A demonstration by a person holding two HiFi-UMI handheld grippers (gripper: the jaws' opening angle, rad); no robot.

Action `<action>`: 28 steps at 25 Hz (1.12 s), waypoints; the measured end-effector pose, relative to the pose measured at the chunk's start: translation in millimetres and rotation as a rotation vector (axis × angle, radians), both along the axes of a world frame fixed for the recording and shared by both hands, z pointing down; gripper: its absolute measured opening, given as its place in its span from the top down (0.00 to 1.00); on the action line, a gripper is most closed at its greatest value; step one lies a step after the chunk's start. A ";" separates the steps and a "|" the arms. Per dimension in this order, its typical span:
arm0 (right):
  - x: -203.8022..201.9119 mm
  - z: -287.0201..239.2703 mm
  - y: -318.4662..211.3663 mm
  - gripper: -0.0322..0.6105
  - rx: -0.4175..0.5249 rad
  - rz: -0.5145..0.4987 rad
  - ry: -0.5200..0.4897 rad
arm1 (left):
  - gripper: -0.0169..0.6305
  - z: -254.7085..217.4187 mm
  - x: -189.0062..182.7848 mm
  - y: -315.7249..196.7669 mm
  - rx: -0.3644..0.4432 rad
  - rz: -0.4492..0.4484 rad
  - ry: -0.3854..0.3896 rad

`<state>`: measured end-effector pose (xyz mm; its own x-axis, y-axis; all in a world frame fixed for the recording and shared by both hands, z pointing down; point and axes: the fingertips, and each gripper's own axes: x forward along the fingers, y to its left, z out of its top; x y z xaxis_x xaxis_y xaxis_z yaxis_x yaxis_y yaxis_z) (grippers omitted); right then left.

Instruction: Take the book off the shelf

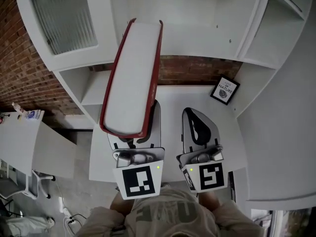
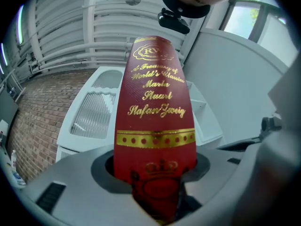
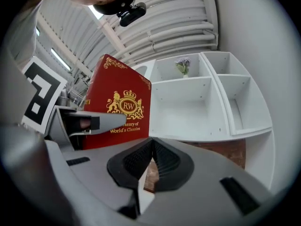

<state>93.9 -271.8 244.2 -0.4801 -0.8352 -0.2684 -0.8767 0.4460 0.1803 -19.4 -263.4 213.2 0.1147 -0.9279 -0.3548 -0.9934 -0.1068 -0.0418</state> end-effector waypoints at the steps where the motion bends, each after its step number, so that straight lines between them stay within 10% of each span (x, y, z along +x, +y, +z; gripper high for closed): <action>1: -3.9 2.6 0.3 0.93 -0.001 -0.006 0.008 | 0.60 7.1 -2.9 1.7 -0.004 -0.002 0.011; 28: -23.5 26.8 -0.7 0.93 -0.067 0.018 0.018 | 0.60 19.6 -30.4 5.6 0.031 -0.041 0.040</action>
<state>70.4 -272.5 271.0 -0.4695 -0.8594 -0.2027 -0.8813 0.4422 0.1665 -49.9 -257.9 232.8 0.0617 -0.9202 -0.3866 -0.9979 -0.0650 -0.0047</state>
